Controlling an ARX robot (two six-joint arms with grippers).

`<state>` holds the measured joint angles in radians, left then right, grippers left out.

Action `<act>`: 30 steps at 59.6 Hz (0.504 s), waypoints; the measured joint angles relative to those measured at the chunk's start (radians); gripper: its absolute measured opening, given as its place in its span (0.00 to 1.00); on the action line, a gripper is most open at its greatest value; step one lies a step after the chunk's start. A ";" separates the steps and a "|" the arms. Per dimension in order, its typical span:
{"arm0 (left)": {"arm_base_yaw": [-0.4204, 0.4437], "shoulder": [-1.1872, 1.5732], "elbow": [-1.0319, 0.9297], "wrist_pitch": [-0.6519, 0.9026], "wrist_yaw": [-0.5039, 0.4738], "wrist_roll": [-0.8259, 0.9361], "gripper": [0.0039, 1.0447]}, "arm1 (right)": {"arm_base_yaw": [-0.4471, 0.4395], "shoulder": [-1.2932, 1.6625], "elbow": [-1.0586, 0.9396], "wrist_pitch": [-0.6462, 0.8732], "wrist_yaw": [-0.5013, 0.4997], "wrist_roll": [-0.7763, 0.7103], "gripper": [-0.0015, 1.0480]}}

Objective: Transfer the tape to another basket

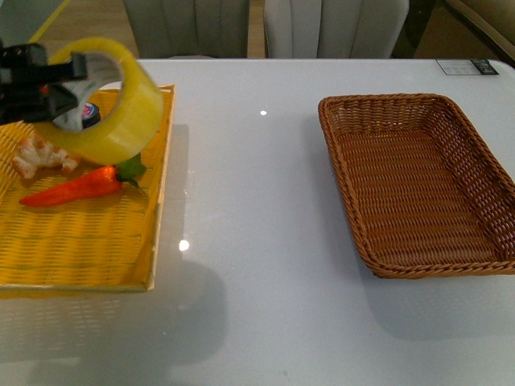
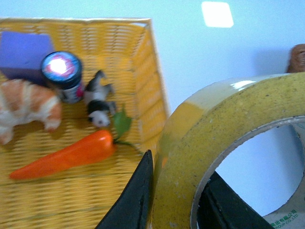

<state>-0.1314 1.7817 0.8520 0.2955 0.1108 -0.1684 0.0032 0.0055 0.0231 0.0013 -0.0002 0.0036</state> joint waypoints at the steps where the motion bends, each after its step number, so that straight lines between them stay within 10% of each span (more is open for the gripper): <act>1: -0.021 -0.006 0.009 -0.009 -0.003 -0.011 0.15 | 0.000 0.000 0.000 0.000 0.000 0.000 0.91; 30: -0.463 -0.042 0.140 -0.129 -0.018 -0.195 0.15 | 0.000 0.000 0.000 0.000 0.000 0.000 0.91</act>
<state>-0.5949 1.7397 0.9920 0.1669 0.0925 -0.3634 0.0032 0.0055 0.0231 0.0013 -0.0002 0.0036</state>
